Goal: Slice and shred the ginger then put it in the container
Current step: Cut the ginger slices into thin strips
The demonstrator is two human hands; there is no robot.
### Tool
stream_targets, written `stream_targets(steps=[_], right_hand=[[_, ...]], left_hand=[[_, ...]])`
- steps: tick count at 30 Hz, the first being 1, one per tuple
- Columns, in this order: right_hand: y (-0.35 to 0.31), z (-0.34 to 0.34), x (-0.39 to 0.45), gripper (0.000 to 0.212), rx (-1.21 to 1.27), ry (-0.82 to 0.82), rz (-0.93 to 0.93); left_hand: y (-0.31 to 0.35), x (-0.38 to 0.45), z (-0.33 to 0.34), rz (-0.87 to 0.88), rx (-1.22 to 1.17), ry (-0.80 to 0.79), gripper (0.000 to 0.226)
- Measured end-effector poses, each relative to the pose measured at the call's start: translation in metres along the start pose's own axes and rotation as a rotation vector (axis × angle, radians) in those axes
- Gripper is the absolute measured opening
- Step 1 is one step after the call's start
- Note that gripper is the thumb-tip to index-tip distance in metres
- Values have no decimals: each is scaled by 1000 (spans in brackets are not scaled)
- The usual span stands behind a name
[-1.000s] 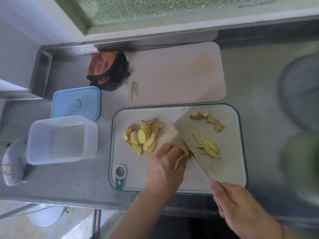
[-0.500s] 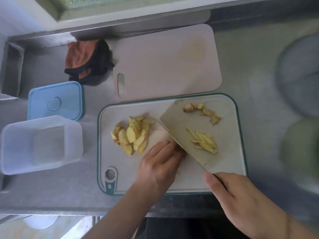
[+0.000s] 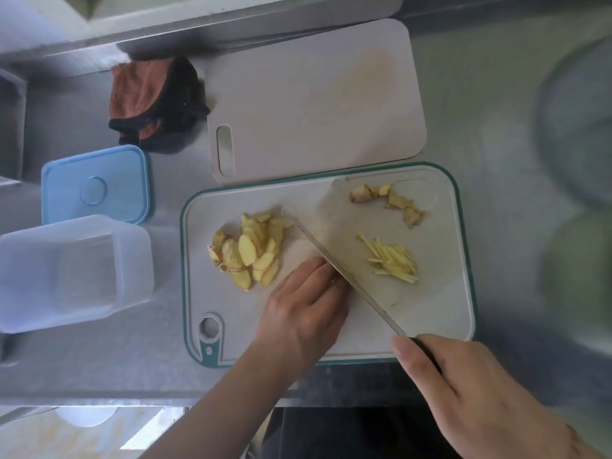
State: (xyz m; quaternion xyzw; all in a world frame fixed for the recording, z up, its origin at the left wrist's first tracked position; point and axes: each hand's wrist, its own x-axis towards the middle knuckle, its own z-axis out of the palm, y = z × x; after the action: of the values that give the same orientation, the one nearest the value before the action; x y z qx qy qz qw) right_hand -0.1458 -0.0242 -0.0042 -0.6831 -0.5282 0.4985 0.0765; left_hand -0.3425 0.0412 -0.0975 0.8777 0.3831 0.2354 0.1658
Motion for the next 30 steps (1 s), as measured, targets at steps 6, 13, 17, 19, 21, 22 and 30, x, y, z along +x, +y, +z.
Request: stream_targets(steps=[6,13,17,19,21,22,30], right_hand=[[0,0,1,65,3,20,24],[0,1,-1,62,29,14,38],[0,2,0,69,-13,-3,51],[0,4,2,68,-13,-2,57],[-2,6,6,63,-11,-34,59],[-4,7,8,58,0,-46,58],[9,12,0,72,17,72,61]], left_hand=[[2,5,-1,-4,26,-18,13],[0,3,0,-21,21,-12,10],[1,6,-1,-24,15,-4,9],[2,7,-1,-24,14,0,9],[2,7,-1,-28,4,5,10],[1,7,-1,-26,-1,8,11],[1,8,-6,-23,10,-27,11]])
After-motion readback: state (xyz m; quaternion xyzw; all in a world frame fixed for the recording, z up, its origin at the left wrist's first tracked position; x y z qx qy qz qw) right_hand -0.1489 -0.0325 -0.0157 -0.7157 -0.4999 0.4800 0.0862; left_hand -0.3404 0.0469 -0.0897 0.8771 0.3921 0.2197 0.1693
